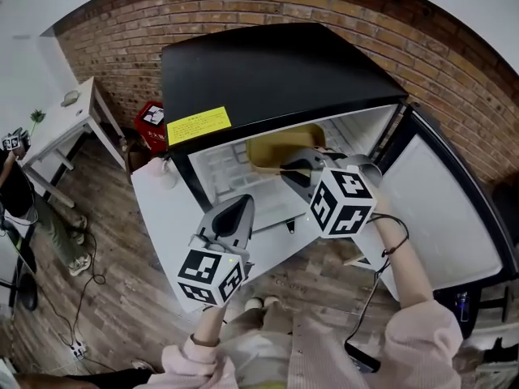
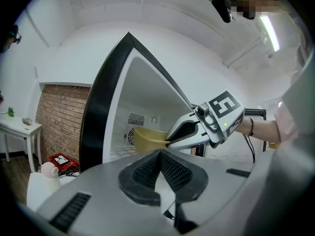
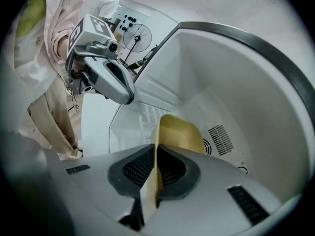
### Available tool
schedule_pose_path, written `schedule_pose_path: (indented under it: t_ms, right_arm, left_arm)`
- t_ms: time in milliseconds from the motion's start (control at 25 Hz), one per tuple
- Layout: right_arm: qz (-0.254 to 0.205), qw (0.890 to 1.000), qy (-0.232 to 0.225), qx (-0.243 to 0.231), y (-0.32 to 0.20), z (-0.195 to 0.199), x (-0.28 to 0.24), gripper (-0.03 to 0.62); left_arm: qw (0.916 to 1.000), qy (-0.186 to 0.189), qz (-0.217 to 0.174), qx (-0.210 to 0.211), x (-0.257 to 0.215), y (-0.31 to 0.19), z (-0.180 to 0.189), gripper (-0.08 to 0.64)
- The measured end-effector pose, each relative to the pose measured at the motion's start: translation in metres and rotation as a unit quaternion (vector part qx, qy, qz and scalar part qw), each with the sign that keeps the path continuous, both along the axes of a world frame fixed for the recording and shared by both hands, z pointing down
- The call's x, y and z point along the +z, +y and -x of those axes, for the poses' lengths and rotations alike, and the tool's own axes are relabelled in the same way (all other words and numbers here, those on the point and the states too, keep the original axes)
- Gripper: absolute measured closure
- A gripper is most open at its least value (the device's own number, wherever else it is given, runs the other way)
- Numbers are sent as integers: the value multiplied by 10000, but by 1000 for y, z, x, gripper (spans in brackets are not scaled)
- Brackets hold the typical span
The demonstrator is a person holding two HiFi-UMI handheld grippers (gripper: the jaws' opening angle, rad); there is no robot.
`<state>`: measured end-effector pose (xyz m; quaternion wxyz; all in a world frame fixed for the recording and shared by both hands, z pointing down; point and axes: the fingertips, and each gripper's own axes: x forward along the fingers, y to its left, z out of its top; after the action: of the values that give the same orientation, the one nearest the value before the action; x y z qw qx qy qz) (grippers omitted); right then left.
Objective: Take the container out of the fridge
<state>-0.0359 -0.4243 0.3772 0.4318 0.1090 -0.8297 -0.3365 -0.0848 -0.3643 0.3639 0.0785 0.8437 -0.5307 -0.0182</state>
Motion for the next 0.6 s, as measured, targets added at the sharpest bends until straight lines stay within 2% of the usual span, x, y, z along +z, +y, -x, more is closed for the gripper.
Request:
schedule_pose_path:
  t_ms: [320,600]
  right_arm:
    - [-377,9972,-557,325,20,-6,-14,569]
    - [-514,9878,-1294,706,42,-16,-29,571]
  left_arm:
    - [9998,-50,-94,195,0,10,2,569]
    - [9992,-113,-214,321,-1,23,3,569]
